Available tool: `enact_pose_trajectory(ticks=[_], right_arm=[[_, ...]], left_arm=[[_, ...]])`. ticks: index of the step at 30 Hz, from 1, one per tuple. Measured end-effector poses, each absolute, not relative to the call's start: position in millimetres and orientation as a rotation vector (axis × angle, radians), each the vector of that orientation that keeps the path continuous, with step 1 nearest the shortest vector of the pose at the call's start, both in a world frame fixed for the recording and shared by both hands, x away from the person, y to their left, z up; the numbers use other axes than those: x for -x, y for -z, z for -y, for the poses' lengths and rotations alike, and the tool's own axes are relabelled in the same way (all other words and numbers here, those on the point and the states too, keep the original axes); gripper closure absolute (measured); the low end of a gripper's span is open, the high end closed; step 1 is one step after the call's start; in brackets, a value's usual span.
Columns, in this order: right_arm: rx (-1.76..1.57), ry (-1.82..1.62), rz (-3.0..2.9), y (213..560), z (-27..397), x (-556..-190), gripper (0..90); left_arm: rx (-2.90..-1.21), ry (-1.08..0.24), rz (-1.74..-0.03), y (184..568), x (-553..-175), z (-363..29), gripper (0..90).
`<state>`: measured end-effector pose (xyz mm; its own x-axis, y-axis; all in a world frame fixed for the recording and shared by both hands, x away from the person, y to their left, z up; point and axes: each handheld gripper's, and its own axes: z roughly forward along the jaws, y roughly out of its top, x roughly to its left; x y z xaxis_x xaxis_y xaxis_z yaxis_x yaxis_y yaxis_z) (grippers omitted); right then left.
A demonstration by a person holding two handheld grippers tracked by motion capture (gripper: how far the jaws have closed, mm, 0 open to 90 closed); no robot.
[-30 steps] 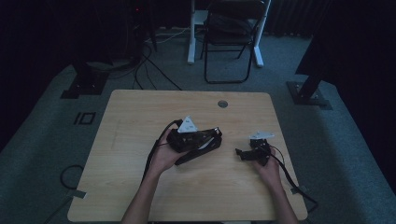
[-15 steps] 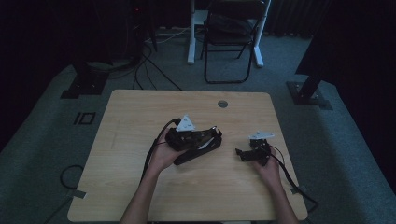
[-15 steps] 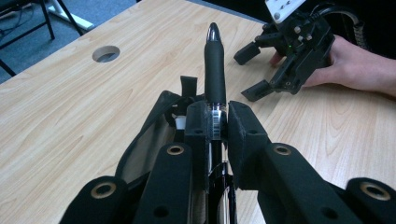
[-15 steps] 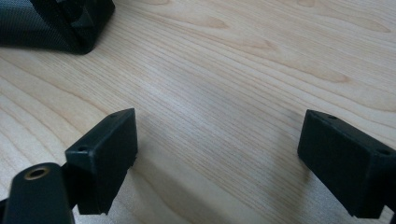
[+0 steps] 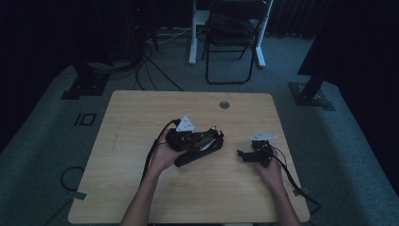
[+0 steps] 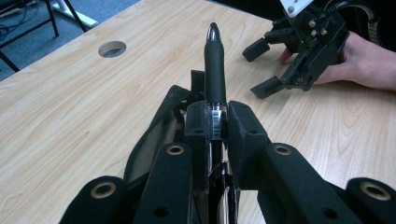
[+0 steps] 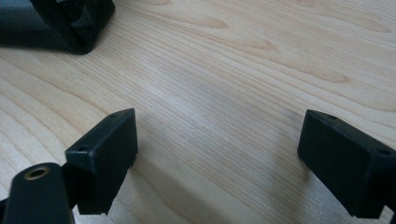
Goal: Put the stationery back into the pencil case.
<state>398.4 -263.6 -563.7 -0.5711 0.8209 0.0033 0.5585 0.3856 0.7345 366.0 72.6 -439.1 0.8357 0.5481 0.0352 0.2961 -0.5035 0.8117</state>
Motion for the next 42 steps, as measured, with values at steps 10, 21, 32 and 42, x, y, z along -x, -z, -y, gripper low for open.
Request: enact_pose_trajectory(ticks=[10, 21, 32, 42], right_arm=[[-1.197, -1.003, -2.288, 564, 264, -398, 12.1], [-1.197, -1.003, -2.287, 564, 264, -398, 12.0], [-1.198, -1.004, -2.287, 564, 264, -398, 12.1], [-1.196, -1.005, -2.287, 564, 264, -399, 12.1]], left_arm=[[-2.130, -0.361, -0.626, 442, -370, -75, 79.3], [-2.141, -0.367, -0.629, 447, -373, -74, 79.3], [-2.150, -0.361, -0.635, 451, -377, -74, 79.3], [-2.155, -0.362, -0.642, 455, -381, -76, 79.3]])
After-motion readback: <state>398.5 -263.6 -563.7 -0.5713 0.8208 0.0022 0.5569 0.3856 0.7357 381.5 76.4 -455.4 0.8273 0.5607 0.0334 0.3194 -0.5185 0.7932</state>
